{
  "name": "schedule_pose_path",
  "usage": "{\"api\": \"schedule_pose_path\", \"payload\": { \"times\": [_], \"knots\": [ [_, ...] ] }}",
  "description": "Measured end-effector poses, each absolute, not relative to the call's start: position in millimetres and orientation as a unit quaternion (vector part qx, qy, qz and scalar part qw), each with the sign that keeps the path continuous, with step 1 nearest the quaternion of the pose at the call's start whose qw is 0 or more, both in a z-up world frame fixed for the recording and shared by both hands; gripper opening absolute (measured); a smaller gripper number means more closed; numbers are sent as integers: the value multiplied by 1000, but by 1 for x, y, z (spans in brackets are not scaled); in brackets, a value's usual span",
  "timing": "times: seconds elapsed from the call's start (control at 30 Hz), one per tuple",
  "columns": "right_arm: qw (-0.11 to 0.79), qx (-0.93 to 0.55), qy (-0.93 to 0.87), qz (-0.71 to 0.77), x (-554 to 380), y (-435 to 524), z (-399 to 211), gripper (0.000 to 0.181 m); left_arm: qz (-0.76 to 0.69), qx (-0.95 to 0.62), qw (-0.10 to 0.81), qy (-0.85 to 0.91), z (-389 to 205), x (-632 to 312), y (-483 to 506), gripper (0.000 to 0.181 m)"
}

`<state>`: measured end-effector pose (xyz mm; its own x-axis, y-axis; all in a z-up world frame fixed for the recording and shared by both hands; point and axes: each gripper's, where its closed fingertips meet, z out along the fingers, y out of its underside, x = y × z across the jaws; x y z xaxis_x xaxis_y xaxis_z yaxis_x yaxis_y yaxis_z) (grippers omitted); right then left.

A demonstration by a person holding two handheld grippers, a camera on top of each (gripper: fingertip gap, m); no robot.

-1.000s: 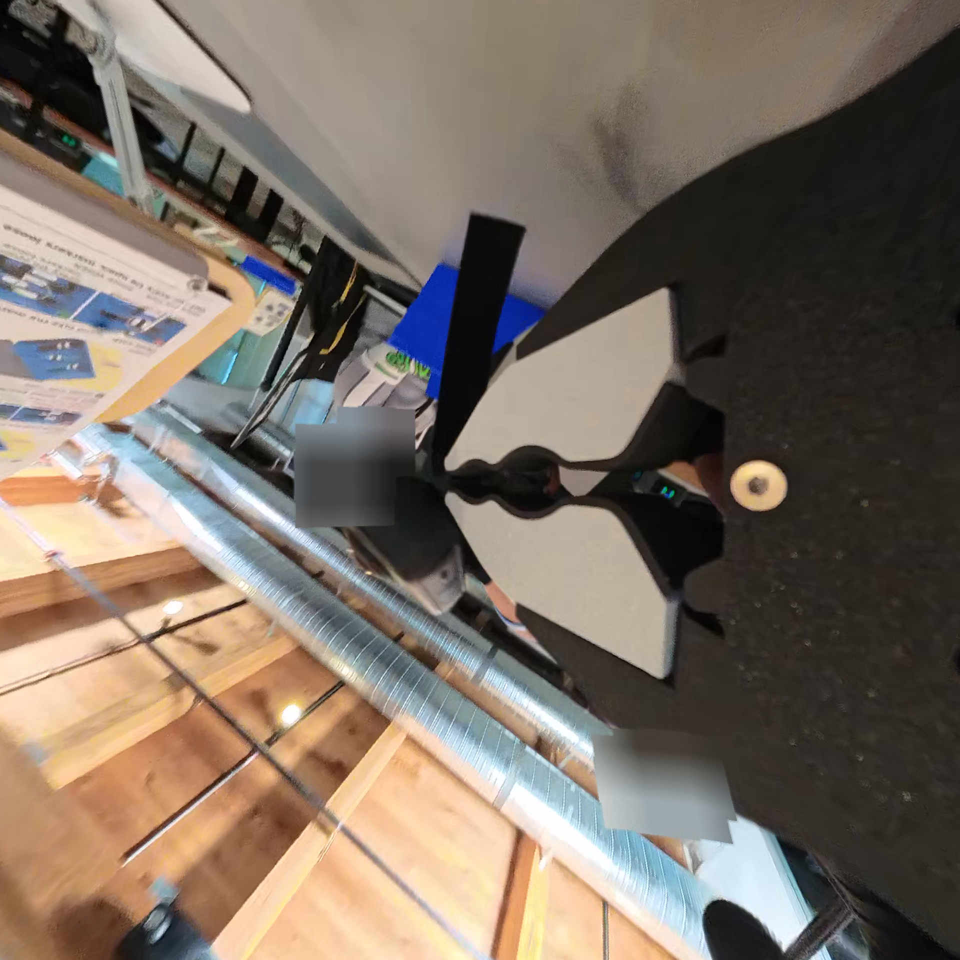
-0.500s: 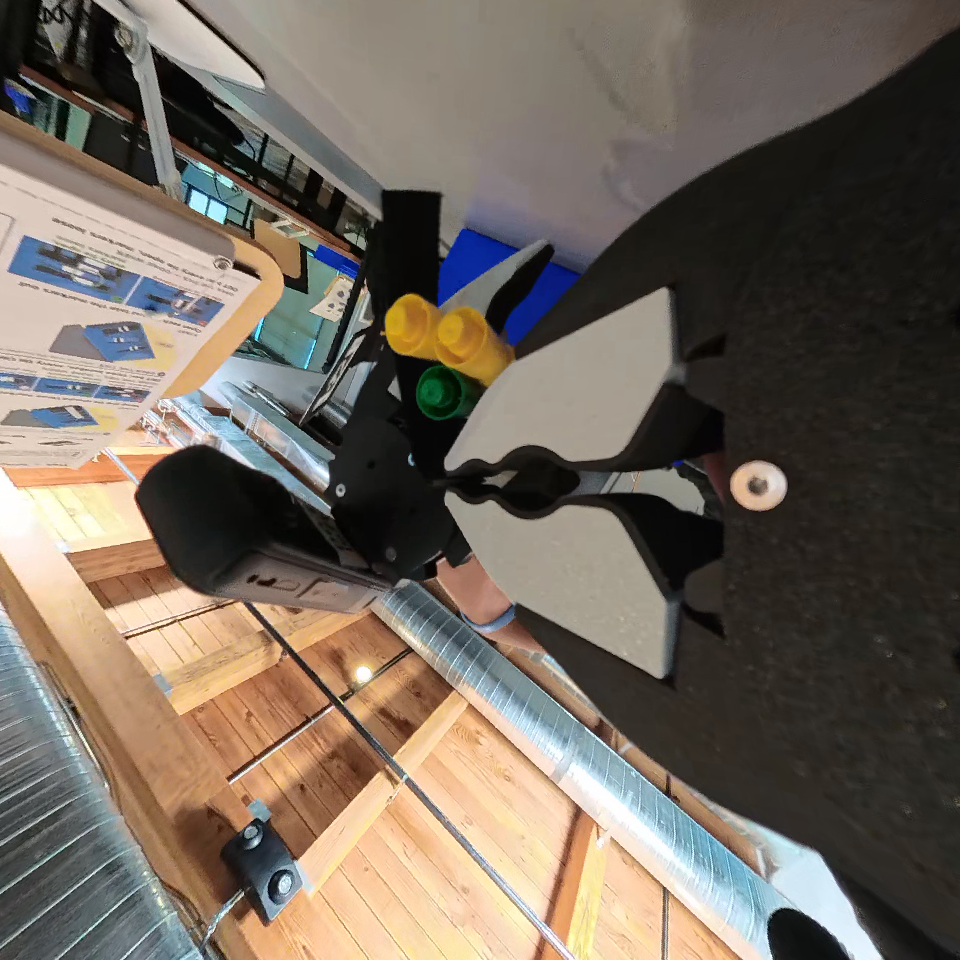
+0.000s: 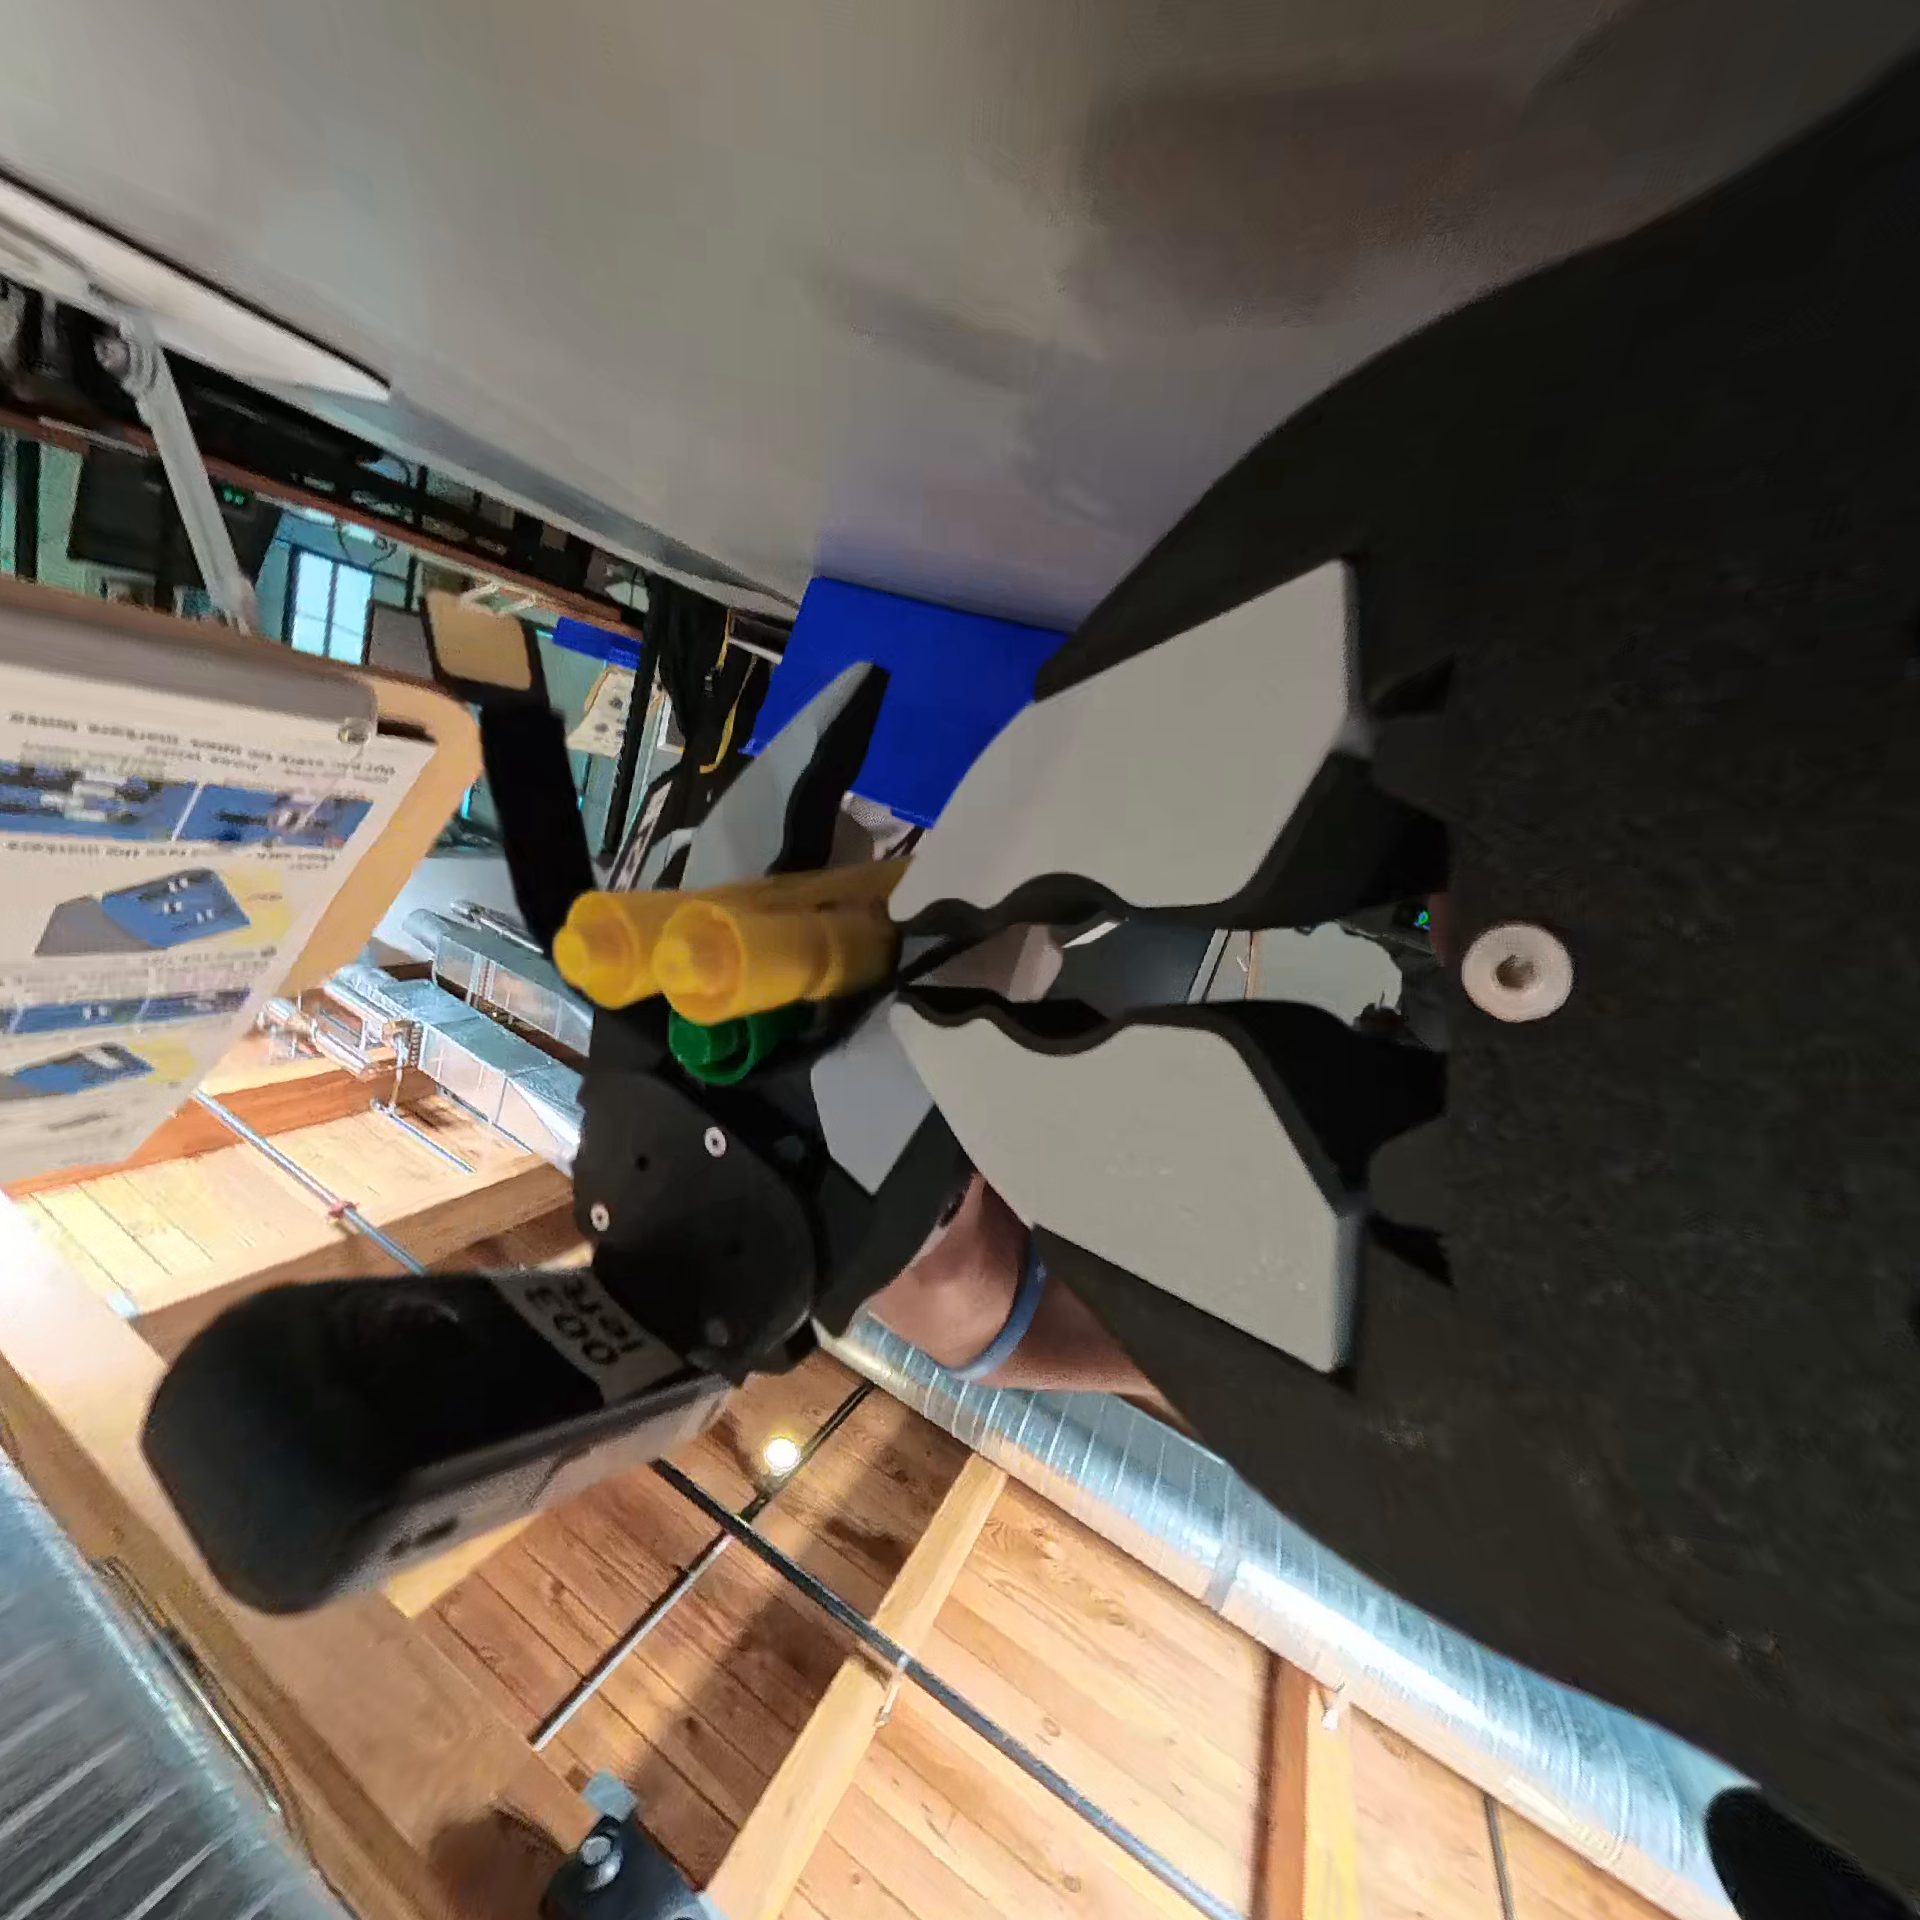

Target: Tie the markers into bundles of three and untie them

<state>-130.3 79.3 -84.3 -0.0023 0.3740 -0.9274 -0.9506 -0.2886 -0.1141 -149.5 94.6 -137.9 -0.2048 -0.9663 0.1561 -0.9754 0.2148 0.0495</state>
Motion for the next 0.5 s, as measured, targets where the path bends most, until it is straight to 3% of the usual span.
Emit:
{"api": "schedule_pose_path", "payload": {
  "times": [0.2, 0.5],
  "knots": [
    [489, -516, 297, 637, -134, 81, -100, 28, 27, 622, 78, -778, -138, -151, 95, 40],
    [494, -561, 222, 626, -129, 73, -93, 27, 35, 619, 79, -780, -147, -152, 90, 40]
  ]
}}
